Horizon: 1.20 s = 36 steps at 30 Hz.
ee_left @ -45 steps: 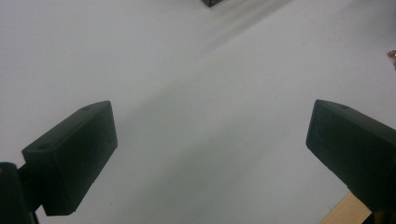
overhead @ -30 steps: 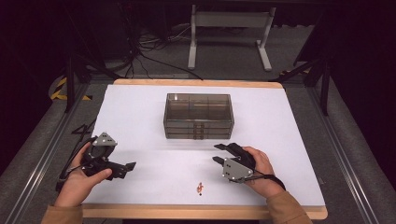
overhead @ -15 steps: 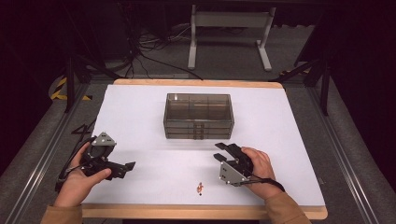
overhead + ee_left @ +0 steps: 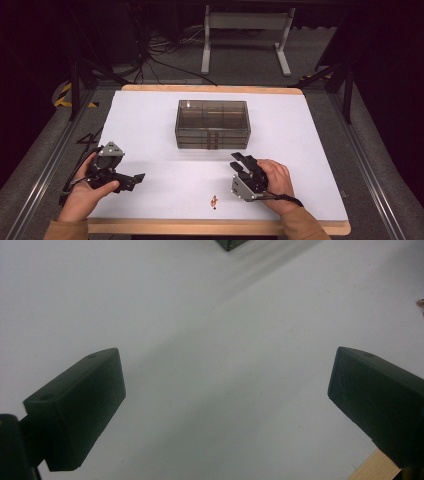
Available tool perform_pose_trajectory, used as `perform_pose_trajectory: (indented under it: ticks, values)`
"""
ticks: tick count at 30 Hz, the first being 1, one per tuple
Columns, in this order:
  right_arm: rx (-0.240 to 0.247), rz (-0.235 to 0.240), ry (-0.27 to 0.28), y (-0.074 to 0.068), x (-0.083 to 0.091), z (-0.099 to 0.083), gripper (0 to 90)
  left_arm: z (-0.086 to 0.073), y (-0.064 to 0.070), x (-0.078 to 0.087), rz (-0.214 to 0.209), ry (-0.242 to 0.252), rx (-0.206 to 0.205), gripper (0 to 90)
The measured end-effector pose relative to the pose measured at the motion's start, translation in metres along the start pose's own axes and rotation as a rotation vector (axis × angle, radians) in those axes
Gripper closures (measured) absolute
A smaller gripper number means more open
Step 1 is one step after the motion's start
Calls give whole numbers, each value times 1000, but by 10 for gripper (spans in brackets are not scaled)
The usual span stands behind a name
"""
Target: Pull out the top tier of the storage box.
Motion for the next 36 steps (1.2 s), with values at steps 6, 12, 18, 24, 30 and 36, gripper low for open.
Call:
perform_pose_trajectory:
  ticks: [6, 12, 18, 24, 30, 36]
  values:
    - [33, -47, -34, -2, -1, 1, 619, 0, 0, 0, 0, 1, 0, 25]
    - [46, -54, -60, -7, -4, 4, 630, 0, -1, 0, 0, 2, 4, 25]
    - [64, -78, -89, -10, -7, 8, 633, -1, -1, 0, 1, -4, 2, 25]
    - [74, -102, -120, -9, -11, 13, 635, -1, -2, 0, 4, -1, 10, 25]
    - [89, -115, -134, -6, -15, 19, 638, -1, -3, 2, 8, 4, 5, 25]
    - [99, -127, -154, -4, -19, 24, 641, -2, -3, 3, 6, 5, 7, 26]
Point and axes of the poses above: each handheld gripper's, and its own axes: x roughly backward along the jaws, z roughly out of its top, y roughly to its right, the point moved 3 cm from there along -x, roughly forward along the jaws, and after that the axes turned 2 degrees about y, right-handed, at the moved point
